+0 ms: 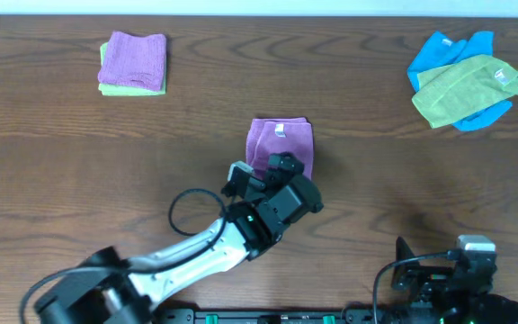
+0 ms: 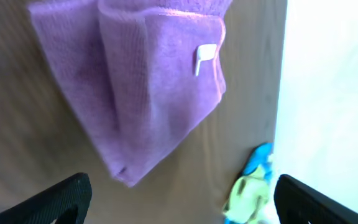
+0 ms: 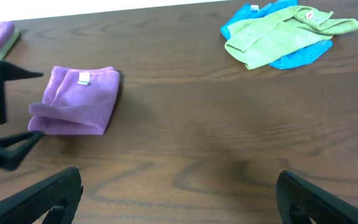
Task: Fold the cloth
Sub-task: 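Reach the left gripper to the folded purple square's near edge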
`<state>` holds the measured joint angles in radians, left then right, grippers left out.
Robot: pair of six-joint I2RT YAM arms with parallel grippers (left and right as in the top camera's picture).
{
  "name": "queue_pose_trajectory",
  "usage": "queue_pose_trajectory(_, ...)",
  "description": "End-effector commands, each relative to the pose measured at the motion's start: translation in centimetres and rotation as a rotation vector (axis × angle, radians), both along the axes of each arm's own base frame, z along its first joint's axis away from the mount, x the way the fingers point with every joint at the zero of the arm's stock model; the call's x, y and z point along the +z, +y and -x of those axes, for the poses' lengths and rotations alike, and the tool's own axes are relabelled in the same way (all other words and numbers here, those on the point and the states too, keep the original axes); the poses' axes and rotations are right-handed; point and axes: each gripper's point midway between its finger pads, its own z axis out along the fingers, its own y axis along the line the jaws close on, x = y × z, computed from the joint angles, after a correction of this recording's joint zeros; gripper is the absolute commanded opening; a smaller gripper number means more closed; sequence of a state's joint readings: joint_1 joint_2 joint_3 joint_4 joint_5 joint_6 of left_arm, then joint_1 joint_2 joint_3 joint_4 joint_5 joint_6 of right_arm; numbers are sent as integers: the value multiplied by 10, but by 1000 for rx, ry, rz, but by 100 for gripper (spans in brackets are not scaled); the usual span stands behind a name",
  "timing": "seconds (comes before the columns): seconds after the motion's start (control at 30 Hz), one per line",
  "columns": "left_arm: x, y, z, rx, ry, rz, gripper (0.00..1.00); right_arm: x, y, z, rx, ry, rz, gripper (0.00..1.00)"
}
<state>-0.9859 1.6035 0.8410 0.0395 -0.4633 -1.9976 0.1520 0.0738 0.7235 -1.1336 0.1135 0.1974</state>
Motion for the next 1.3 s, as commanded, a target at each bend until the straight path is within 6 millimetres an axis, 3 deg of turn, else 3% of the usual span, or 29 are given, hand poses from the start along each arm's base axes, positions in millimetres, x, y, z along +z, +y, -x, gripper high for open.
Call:
queue_pose_trajectory(0.0,-23,11,-15,124,-12,9,95,0,-3,0,-13,-2,15,99)
queue_pose_trajectory(0.13,-43,3,-16,102,21,15,95,0,-3,0,-13,-2,15,99)
queue_pose_trajectory(0.23,-45,6,-6,87,43,-28,95,0,-3,0,-13,-2,15,99)
queue_pose_trajectory(0.43,-76,8,23,7,194,-100,95,0,-3,0,-13,-2,15,99)
queue_pose_trajectory(0.63,-96,11,9,43,188,-98,95,0,-3,0,-13,-2,15,99)
queue_pose_trajectory(0.8,-109,28,-1,90,213,-122,95,0,-3,0,-13,-3,15,99)
queue_pose_trajectory(1.03,-114,44,-13,138,236,-113,95,0,-3,0,-13,-2,15,99)
queue_pose_trajectory(1.27,-133,43,-21,145,247,-85,95,0,-3,0,-13,-2,15,99)
